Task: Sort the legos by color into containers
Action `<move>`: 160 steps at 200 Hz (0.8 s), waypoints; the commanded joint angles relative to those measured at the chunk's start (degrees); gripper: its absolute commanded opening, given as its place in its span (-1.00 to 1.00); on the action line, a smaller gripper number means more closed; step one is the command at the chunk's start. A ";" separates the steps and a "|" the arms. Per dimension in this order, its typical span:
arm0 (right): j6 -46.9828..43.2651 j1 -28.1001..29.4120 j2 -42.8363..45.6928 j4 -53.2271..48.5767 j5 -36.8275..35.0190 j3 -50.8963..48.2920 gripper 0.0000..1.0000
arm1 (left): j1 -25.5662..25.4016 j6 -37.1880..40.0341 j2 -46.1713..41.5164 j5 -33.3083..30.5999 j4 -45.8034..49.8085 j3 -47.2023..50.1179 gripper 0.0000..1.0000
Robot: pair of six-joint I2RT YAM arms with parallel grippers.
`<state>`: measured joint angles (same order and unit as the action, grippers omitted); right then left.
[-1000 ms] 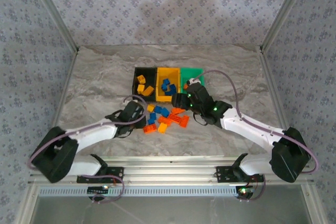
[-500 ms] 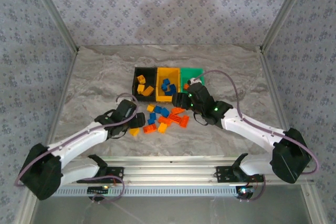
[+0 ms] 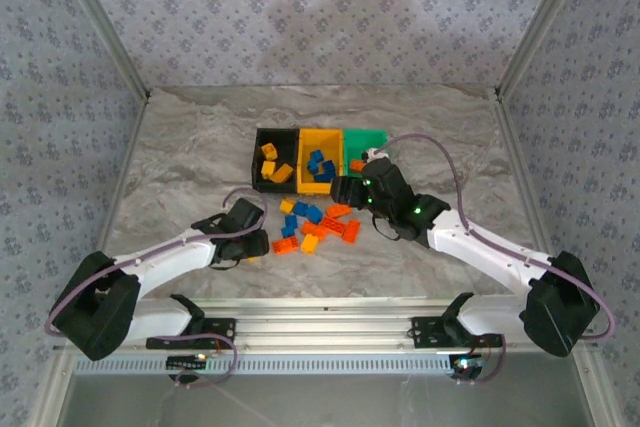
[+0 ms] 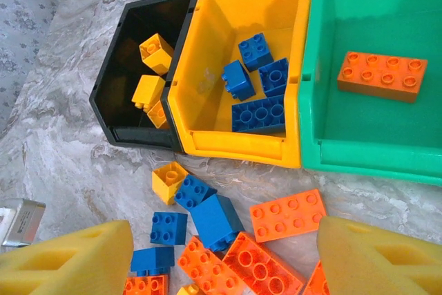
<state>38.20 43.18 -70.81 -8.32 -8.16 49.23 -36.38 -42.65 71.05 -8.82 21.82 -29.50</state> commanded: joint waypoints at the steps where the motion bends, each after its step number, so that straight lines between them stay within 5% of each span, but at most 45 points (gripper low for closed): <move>1: 1.05 -0.46 0.84 -0.26 -0.57 -0.81 0.46 | -0.61 -1.59 1.04 3.34 -0.73 1.46 0.11; 36: 1.34 -0.70 0.93 -0.41 -0.63 -1.00 0.45 | -1.30 -2.20 -1.77 3.41 0.35 1.03 -0.15; 100: 2.32 -0.99 1.67 0.16 -0.37 -2.44 0.46 | -2.07 -1.47 -7.31 1.44 5.34 -6.13 -0.26; 160: 2.92 -0.99 2.33 -0.42 -0.54 -4.20 0.46 | 3.92 7.76 13.08 -1.70 0.81 -31.82 -0.30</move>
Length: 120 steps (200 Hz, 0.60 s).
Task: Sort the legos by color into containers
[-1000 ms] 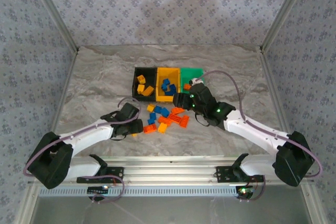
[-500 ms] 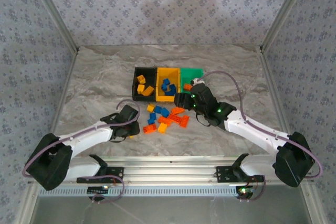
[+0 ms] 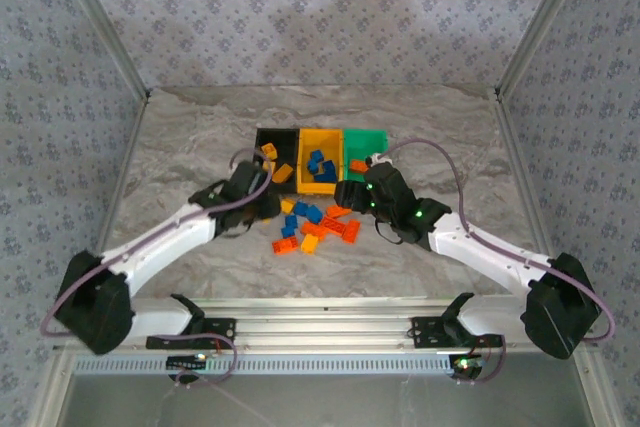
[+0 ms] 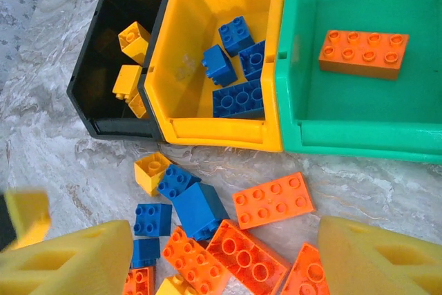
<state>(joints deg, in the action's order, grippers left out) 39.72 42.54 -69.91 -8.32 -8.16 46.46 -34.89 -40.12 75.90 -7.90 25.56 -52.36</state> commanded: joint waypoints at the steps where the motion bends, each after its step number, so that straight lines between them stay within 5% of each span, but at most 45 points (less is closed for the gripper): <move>1: 1.40 -0.40 1.44 -0.45 -0.54 -1.44 0.46 | 2.54 5.31 8.62 -2.72 -3.00 -9.41 -0.30; 85: 2.19 -0.91 3.90 -2.65 -1.10 -3.55 0.46 | 8.97 9.43 34.27 -5.29 0.16 -33.86 -0.28; 120: 2.51 -1.45 3.98 -3.12 -0.58 -3.58 0.50 | 8.97 9.86 36.94 -4.41 0.52 -36.61 0.13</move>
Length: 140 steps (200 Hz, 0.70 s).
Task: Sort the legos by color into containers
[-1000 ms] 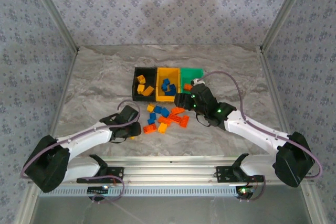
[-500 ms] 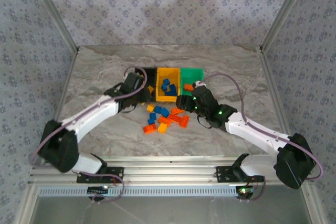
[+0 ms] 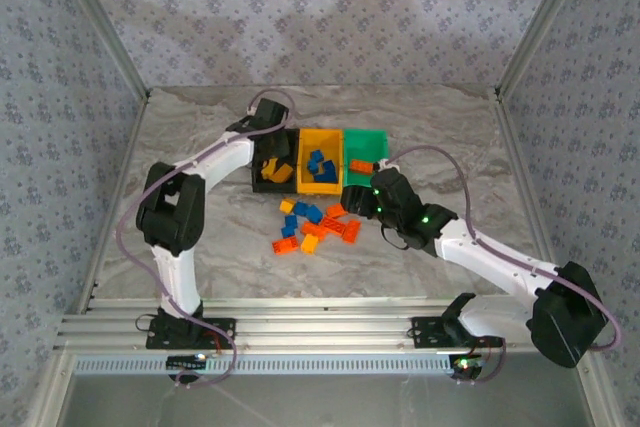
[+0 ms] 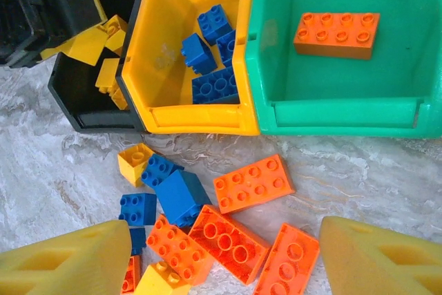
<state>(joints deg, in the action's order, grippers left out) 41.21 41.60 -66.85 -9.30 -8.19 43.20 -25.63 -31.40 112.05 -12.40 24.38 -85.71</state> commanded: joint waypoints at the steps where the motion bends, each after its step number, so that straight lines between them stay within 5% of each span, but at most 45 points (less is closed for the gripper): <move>1: 1.09 -0.49 0.93 -2.13 -0.54 -0.32 0.50 | -0.26 1.11 0.84 0.10 1.67 -3.29 0.14; 47: 1.83 -0.85 1.37 -2.85 -0.27 -0.65 0.54 | -0.37 0.70 -2.06 1.63 1.50 -3.47 0.66; 89: 2.12 -1.09 2.16 -3.47 -0.11 -0.63 0.55 | -3.12 1.04 -11.68 3.86 1.18 -1.57 0.78; 114: 2.31 -1.06 1.87 -3.71 0.68 -0.66 0.55 | -7.88 1.26 -20.43 3.69 -1.23 3.83 0.99; 140: 2.50 -0.71 1.07 -3.88 1.83 -1.24 0.55 | -13.62 0.41 -30.41 3.38 -4.04 12.78 0.99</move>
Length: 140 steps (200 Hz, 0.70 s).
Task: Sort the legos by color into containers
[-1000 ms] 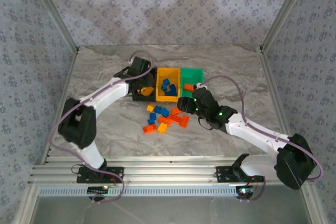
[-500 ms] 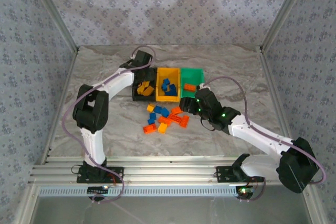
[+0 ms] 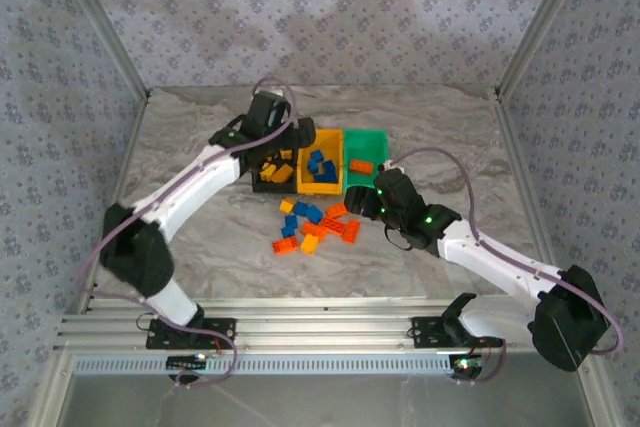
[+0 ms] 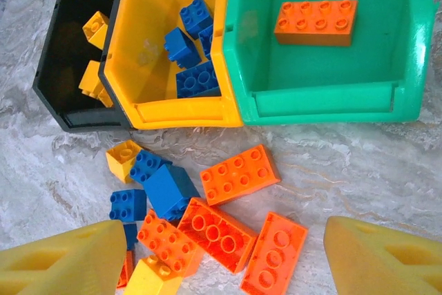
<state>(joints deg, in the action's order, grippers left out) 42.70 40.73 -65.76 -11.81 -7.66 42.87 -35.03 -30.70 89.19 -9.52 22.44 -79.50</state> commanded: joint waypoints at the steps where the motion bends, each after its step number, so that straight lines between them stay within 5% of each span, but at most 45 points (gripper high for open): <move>1: 1.09 0.20 -0.09 -1.41 1.36 -0.93 0.55 | -4.42 -0.35 -7.98 0.48 -2.16 7.05 0.99; 79: 3.24 4.30 -8.24 -3.98 2.33 -1.36 0.55 | -12.52 -13.42 -32.89 -1.60 -5.83 40.86 0.99; 140: 9.05 5.45 -18.58 -7.28 -4.01 2.52 0.39 | -12.58 -19.18 -46.25 -4.16 -3.21 52.01 0.99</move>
<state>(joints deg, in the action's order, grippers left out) 48.49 46.13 -81.03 -16.19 -7.92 42.65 -47.37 -46.52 46.87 -11.53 18.72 -29.36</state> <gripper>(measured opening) 0.713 0.993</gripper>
